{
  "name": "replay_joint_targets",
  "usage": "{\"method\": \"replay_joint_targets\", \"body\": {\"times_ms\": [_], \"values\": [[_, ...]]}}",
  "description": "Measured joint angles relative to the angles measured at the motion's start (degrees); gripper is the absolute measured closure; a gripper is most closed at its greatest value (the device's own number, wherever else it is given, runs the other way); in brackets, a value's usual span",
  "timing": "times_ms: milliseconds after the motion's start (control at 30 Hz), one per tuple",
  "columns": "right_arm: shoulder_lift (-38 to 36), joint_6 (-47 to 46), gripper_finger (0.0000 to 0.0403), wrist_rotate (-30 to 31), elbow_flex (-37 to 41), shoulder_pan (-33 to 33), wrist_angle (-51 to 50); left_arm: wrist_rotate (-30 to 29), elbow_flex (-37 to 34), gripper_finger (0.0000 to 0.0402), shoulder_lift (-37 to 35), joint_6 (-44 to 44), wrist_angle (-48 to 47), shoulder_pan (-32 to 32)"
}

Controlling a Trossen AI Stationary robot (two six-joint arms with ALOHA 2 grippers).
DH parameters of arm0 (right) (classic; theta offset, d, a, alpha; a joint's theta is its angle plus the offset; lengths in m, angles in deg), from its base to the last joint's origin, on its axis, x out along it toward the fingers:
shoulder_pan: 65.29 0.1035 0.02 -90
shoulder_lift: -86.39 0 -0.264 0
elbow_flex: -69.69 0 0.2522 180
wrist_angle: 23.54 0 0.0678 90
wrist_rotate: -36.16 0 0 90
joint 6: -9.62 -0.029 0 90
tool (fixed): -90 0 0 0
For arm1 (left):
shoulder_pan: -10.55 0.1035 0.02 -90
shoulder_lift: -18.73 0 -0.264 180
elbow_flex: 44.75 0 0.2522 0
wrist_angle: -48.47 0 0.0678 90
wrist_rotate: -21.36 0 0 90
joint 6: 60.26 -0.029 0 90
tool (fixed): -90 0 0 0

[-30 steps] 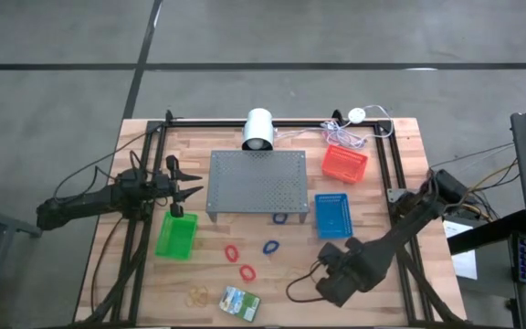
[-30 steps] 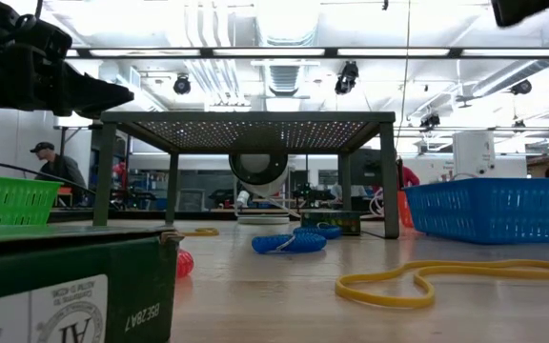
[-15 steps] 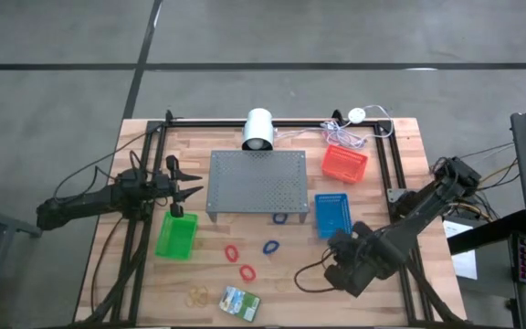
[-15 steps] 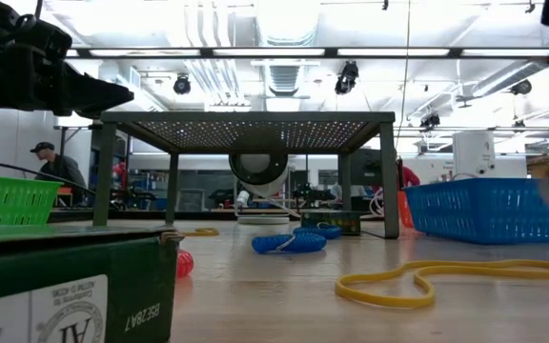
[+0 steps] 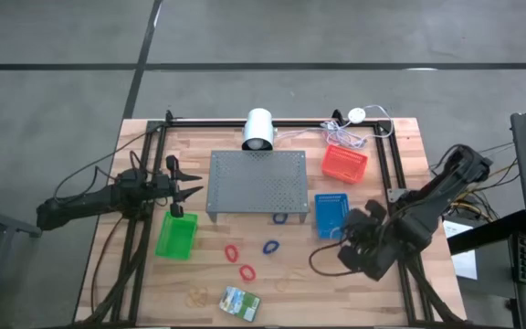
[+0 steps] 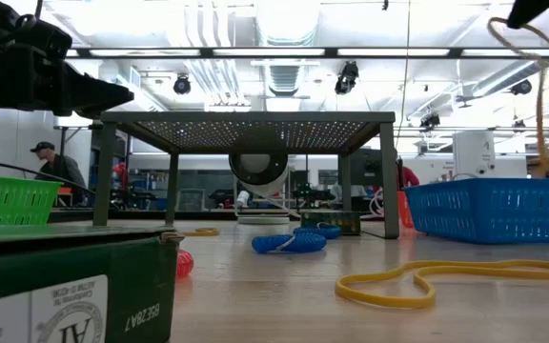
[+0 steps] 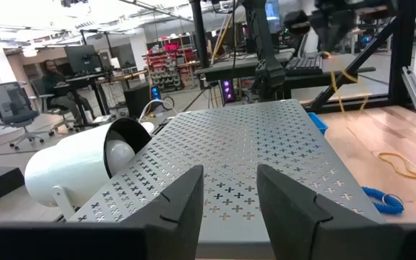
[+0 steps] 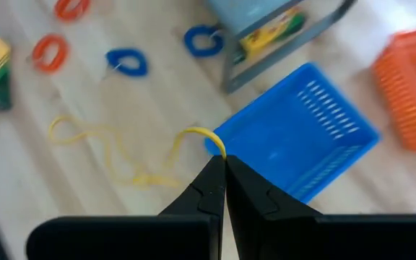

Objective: Pick & Place Office Desk Supplies
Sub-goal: Put the yellow rubber band into the orange bin

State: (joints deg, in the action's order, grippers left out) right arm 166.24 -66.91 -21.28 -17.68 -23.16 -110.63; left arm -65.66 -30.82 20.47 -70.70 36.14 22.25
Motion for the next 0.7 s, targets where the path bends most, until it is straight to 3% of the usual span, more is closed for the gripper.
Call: {"method": "replay_joint_targets", "body": {"times_ms": [300,500,700], "values": [[-5.59,-13.19,0.0395,5.99,0.04,-1.26,-12.28,0.00,0.00,0.0268,0.00,0.00,0.00,0.00],[-7.94,-13.47,0.0394,9.44,0.11,-4.67,-15.93,0.00,0.01,0.0268,0.00,0.01,-0.01,-0.01],[-10.52,-11.57,0.0394,12.68,0.11,-12.03,-16.72,0.00,0.02,0.0268,0.00,0.02,-0.02,-0.02]]}}
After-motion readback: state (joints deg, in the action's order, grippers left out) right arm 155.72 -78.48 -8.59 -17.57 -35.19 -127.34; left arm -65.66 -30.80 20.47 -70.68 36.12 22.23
